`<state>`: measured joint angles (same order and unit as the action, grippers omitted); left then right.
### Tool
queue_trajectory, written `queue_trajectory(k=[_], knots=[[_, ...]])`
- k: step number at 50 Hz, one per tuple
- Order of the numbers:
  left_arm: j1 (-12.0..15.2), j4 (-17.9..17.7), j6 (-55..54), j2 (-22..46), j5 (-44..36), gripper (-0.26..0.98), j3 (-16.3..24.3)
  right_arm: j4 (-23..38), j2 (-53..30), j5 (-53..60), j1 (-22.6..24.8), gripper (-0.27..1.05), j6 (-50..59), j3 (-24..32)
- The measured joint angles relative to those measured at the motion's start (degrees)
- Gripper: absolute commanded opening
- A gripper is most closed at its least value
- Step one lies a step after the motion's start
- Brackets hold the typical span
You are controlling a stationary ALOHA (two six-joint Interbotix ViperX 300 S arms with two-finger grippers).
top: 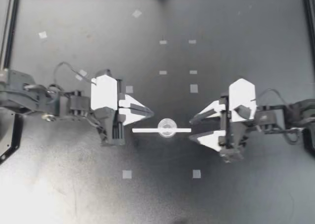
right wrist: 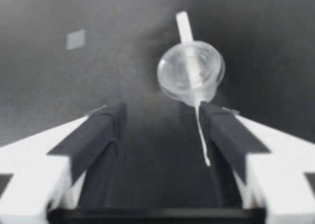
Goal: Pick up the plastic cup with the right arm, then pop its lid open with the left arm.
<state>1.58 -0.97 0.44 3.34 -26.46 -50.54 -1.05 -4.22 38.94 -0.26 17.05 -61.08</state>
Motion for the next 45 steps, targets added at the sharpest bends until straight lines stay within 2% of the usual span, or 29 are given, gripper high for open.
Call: queue_trajectory(k=[10,45], knots=[[-1.67,0.09,0.0,4.22,-1.93,-0.05,1.58,-1.49,-5.71,-0.09,0.0,0.67,0.0,2.55],[-1.76,0.09,0.44,9.93,-4.04,-0.05,3.08,-1.49,-11.87,-0.35,0.0,0.67,-0.53,7.03]])
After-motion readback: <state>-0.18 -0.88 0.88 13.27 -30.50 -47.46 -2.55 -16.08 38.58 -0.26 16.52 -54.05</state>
